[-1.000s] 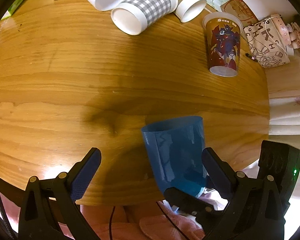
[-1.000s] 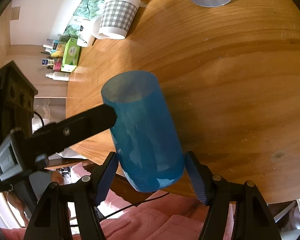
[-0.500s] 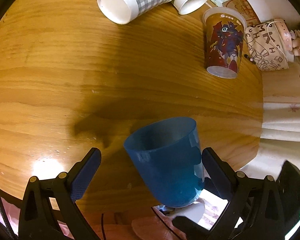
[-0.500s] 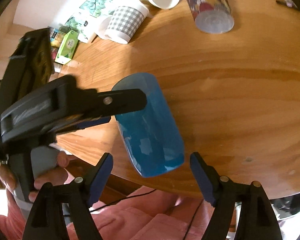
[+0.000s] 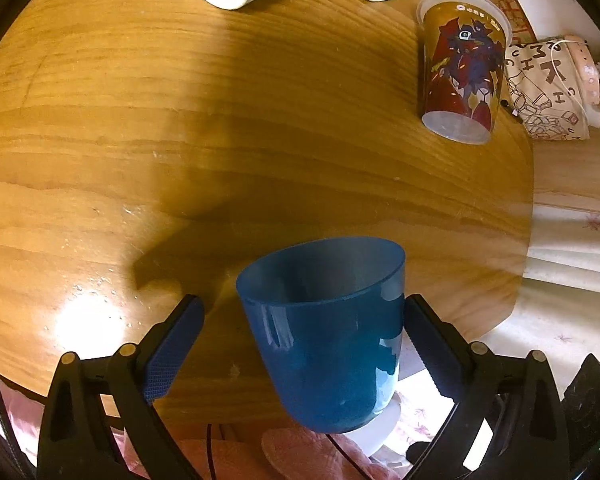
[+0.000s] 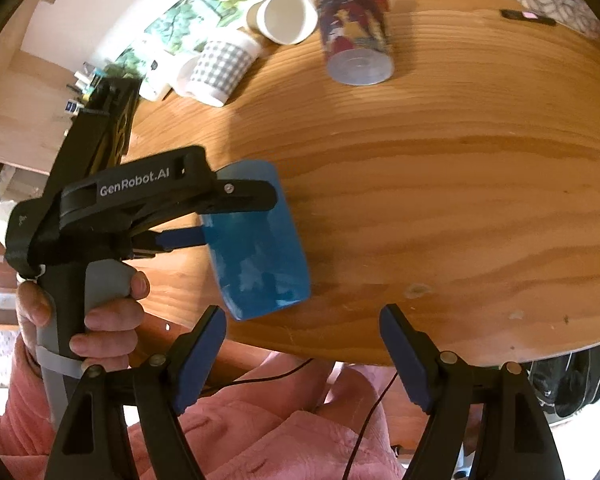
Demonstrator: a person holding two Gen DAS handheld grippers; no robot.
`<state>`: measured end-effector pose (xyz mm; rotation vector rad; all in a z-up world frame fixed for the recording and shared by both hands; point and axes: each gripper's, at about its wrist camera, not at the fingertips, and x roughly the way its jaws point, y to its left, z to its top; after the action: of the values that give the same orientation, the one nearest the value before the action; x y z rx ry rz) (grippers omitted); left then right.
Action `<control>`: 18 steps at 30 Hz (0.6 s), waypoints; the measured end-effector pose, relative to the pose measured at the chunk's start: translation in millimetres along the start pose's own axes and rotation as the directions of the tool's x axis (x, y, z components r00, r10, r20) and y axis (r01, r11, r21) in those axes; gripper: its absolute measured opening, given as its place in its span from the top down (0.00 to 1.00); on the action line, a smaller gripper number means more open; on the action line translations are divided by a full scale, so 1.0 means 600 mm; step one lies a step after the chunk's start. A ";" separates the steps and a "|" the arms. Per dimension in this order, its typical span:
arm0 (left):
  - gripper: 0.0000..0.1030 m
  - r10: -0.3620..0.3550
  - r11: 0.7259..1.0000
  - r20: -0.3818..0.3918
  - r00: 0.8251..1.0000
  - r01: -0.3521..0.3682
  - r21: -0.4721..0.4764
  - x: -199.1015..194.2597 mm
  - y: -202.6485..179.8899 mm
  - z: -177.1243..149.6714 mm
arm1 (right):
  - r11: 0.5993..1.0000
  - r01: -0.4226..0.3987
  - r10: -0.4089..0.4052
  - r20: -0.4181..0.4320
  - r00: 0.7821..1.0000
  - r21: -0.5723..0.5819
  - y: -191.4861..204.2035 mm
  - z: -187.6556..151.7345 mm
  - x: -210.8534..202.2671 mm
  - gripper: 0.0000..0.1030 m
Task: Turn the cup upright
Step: 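Grasp the blue cup's rim with the left tool while the right tool holds it, then open the right tool and rotate the left tool to turn the cup mouth-up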
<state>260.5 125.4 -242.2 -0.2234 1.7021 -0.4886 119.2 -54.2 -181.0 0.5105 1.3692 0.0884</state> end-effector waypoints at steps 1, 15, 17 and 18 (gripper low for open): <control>0.04 0.000 1.000 -0.001 1.000 0.000 -0.008 0.000 0.000 0.000 | 1.000 0.001 -0.001 0.003 1.000 0.005 -0.003 0.000 -0.003 0.23; 0.27 -0.058 0.996 0.019 0.998 0.059 -0.065 0.002 -0.004 -0.011 | 1.000 0.010 -0.010 0.021 1.000 0.011 -0.013 -0.009 -0.015 0.23; 0.27 -0.042 0.998 0.034 0.999 0.044 -0.052 0.000 -0.009 -0.013 | 1.000 0.015 -0.015 0.024 1.000 0.000 -0.011 -0.011 -0.017 0.23; 0.28 -0.041 0.998 0.037 0.998 0.042 -0.049 -0.002 -0.006 -0.012 | 1.000 0.016 -0.016 0.026 1.000 -0.003 -0.011 -0.012 -0.017 0.23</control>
<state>253.0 123.8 -238.7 -0.3024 1.6785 -0.4706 108.6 -61.7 -175.1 0.4968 1.3476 0.0706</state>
